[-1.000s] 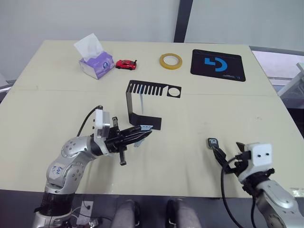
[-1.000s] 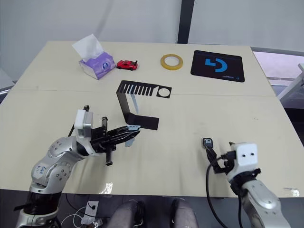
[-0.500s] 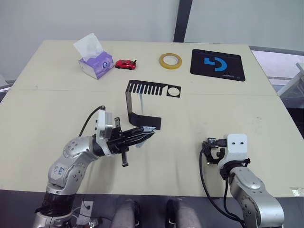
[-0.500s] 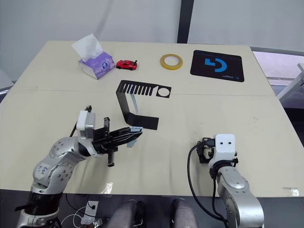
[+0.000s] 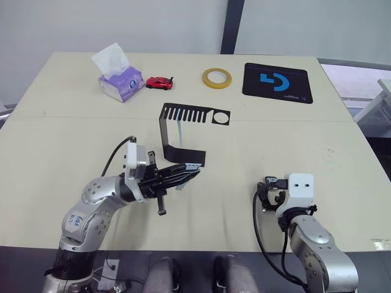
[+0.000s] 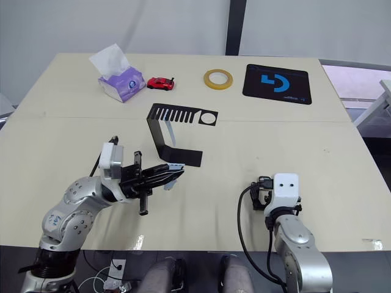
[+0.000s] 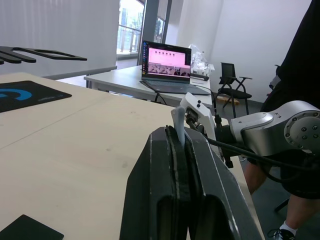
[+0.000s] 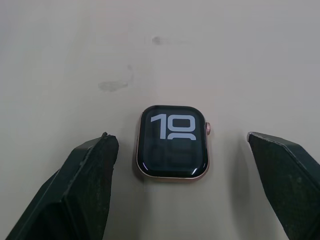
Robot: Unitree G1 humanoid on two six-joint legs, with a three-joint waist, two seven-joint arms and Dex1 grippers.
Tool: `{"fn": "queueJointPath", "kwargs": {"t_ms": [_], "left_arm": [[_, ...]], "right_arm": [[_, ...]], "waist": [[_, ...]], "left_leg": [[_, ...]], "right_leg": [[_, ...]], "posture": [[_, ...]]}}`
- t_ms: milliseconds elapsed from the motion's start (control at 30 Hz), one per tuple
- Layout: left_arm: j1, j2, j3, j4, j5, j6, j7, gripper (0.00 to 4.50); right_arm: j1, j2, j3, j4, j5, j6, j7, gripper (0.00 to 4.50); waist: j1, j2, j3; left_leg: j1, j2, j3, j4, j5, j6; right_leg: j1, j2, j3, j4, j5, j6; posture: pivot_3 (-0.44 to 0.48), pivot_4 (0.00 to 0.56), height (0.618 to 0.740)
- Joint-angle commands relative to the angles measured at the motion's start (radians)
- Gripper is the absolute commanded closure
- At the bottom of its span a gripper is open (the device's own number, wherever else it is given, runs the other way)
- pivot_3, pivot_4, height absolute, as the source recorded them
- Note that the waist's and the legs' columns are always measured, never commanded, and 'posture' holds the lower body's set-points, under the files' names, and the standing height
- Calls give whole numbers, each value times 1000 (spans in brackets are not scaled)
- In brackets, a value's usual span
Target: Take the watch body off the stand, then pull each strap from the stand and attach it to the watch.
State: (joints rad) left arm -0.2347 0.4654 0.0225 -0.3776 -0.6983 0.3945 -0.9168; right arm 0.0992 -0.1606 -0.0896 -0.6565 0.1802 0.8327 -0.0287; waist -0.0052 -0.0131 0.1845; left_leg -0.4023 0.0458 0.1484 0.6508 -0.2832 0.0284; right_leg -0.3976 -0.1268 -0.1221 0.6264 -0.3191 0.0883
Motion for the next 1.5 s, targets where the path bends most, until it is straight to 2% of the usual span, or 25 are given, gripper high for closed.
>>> {"fn": "queueJointPath", "kwargs": {"t_ms": [33,800,1433,1500], "left_arm": [[-3,4,6,-35,-2,-9,7,4500],[-5,15,11,-37,-5,-4,18,4500],[-1,19,12,-45,-6,-6,34,4500],[0,19,12,-46,-7,-6,34,4500]], "right_arm": [[15,15,15,12,2,-25,17,84],[-13,57,19,81,1,-70,33,84],[-7,67,29,108,-2,-97,32,84],[-3,67,29,106,-3,-96,31,586]], "waist": [[0,0,0],[-23,-1,-1],[-23,-2,-1],[-23,-2,-1]], "left_leg": [[0,0,0,0,0,0],[0,1,0,0,1,-1],[1,1,0,0,1,-1],[1,1,0,0,1,-1]], "right_leg": [[0,0,0,0,0,0],[0,1,1,1,0,0],[0,1,2,1,0,0],[0,1,2,1,0,0]], "posture": [[0,150,740],[0,150,740],[0,150,740],[0,150,740]]}}
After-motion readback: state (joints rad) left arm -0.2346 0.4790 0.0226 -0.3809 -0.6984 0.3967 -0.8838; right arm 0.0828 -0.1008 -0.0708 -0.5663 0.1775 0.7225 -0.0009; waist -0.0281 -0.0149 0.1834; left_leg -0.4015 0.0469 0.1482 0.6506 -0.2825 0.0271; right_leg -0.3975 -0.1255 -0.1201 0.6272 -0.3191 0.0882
